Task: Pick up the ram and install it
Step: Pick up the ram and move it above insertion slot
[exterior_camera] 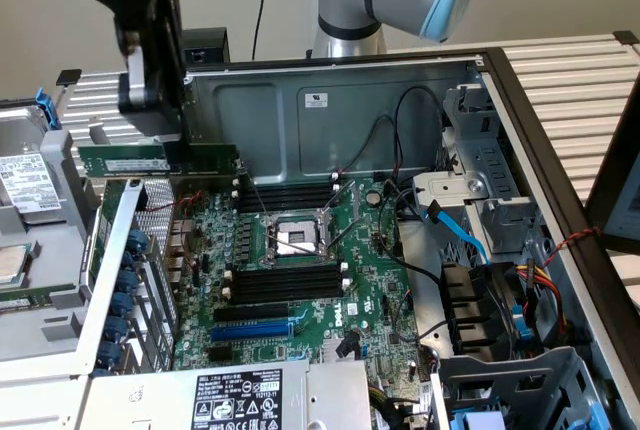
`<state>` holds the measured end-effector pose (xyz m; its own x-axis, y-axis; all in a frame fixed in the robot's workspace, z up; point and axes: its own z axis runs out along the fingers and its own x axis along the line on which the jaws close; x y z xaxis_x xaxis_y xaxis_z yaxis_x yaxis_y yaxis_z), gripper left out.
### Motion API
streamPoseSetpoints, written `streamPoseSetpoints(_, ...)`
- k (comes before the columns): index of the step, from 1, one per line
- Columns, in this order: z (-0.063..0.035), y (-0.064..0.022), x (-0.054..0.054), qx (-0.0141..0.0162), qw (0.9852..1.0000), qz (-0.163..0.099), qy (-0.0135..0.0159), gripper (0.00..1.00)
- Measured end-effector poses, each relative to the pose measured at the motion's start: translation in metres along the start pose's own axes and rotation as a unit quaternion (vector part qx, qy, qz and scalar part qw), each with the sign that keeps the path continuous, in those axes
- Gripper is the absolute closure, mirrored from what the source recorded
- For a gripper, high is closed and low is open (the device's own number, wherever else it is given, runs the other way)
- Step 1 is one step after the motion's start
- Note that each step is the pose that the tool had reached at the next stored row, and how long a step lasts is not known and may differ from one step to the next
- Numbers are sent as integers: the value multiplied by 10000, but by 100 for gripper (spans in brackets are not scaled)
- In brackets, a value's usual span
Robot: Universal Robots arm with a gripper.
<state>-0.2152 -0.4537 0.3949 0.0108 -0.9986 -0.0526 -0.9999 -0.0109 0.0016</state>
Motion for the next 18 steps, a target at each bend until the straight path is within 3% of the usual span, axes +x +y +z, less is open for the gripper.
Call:
streamPoseSetpoints(5,46,-205,-125,6,10000,0,63,87)
streamPoseSetpoints(6,48,-235,-143,26,10000,-1,77,87)
streamPoseSetpoints(9,52,-299,-188,151,9998,-7,97,87)
streamPoseSetpoints(11,56,-356,-219,201,9997,-9,114,87)
streamPoseSetpoints(16,93,-562,-291,222,9996,-11,163,87)
streamPoseSetpoints(18,115,-604,-322,230,9996,-18,169,87)
